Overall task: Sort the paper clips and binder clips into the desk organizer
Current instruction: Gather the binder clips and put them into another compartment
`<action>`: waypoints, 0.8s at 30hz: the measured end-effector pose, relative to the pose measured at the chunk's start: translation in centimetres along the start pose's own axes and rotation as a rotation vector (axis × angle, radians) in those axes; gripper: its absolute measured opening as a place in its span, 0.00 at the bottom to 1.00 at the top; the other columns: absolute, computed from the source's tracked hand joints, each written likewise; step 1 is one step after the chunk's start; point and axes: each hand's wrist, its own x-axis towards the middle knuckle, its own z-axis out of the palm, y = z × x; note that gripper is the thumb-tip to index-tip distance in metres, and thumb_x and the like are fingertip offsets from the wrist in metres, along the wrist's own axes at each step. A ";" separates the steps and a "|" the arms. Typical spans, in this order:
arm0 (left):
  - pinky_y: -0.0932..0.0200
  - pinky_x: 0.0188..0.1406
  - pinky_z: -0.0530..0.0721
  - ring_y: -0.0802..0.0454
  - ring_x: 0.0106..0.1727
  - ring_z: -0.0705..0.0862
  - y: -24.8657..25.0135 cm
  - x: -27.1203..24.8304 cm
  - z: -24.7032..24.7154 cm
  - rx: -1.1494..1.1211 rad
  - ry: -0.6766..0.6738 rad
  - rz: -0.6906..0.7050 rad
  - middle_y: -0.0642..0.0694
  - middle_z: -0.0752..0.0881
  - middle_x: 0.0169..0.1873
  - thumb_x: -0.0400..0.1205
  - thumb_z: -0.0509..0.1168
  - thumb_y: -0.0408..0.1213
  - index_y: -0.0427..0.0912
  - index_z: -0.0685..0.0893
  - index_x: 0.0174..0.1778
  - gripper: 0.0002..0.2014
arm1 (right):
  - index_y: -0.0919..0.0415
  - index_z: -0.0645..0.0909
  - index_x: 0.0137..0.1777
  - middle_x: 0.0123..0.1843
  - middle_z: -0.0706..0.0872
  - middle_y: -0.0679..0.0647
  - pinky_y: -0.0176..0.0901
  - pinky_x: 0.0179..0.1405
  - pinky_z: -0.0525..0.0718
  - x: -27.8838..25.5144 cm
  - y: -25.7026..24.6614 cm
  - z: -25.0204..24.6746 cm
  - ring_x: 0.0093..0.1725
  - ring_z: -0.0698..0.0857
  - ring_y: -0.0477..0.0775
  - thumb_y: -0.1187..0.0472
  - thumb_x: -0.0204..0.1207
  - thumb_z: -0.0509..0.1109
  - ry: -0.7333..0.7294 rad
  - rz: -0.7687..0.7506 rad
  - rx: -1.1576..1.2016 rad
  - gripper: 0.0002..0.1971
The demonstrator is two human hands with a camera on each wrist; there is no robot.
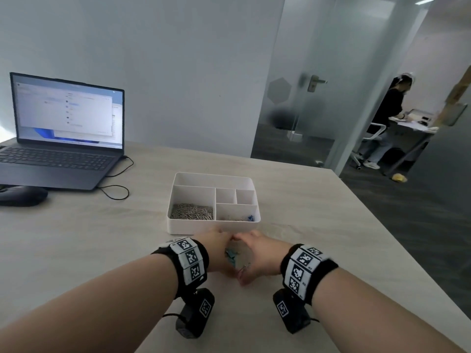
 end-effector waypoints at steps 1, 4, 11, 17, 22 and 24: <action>0.58 0.66 0.76 0.49 0.67 0.79 -0.1 0.1 0.2 -0.004 0.012 -0.011 0.49 0.84 0.62 0.73 0.73 0.59 0.52 0.79 0.67 0.28 | 0.44 0.63 0.82 0.73 0.69 0.51 0.45 0.54 0.86 0.1 -0.2 0.1 0.61 0.84 0.57 0.47 0.60 0.86 0.023 0.011 0.017 0.51; 0.55 0.65 0.80 0.47 0.63 0.81 -0.9 0.3 0.8 -0.052 0.030 -0.067 0.48 0.82 0.58 0.71 0.73 0.59 0.55 0.81 0.65 0.27 | 0.49 0.73 0.71 0.65 0.75 0.53 0.46 0.35 0.89 0.2 -0.7 0.8 0.45 0.87 0.58 0.52 0.63 0.82 0.050 0.028 0.078 0.35; 0.58 0.58 0.78 0.45 0.63 0.82 -1.8 0.4 1.3 -0.093 0.082 -0.106 0.45 0.82 0.62 0.76 0.72 0.54 0.47 0.81 0.65 0.25 | 0.51 0.76 0.62 0.54 0.85 0.54 0.43 0.23 0.86 0.4 -1.2 1.5 0.30 0.83 0.50 0.55 0.70 0.75 0.067 0.016 0.108 0.21; 0.60 0.33 0.77 0.50 0.41 0.80 -3.4 0.6 1.9 -0.254 0.120 -0.128 0.51 0.83 0.47 0.72 0.77 0.51 0.50 0.83 0.55 0.19 | 0.46 0.78 0.51 0.47 0.86 0.50 0.40 0.25 0.82 0.9 -0.5 2.2 0.30 0.82 0.48 0.53 0.75 0.75 0.156 -0.010 0.205 0.09; 0.58 0.33 0.88 0.55 0.36 0.83 -4.7 0.8 2.0 -0.440 0.147 -0.144 0.53 0.83 0.43 0.71 0.79 0.48 0.52 0.83 0.50 0.16 | 0.57 0.80 0.46 0.35 0.86 0.51 0.43 0.25 0.85 0.8 0.4 2.3 0.26 0.86 0.47 0.68 0.77 0.72 0.188 0.050 0.564 0.06; 0.57 0.30 0.89 0.53 0.33 0.84 -5.1 0.9 1.9 -0.564 0.143 -0.139 0.49 0.84 0.44 0.73 0.79 0.42 0.49 0.83 0.49 0.14 | 0.60 0.81 0.45 0.37 0.88 0.58 0.44 0.26 0.85 0.6 0.8 2.0 0.29 0.86 0.50 0.71 0.77 0.70 0.238 0.032 0.664 0.05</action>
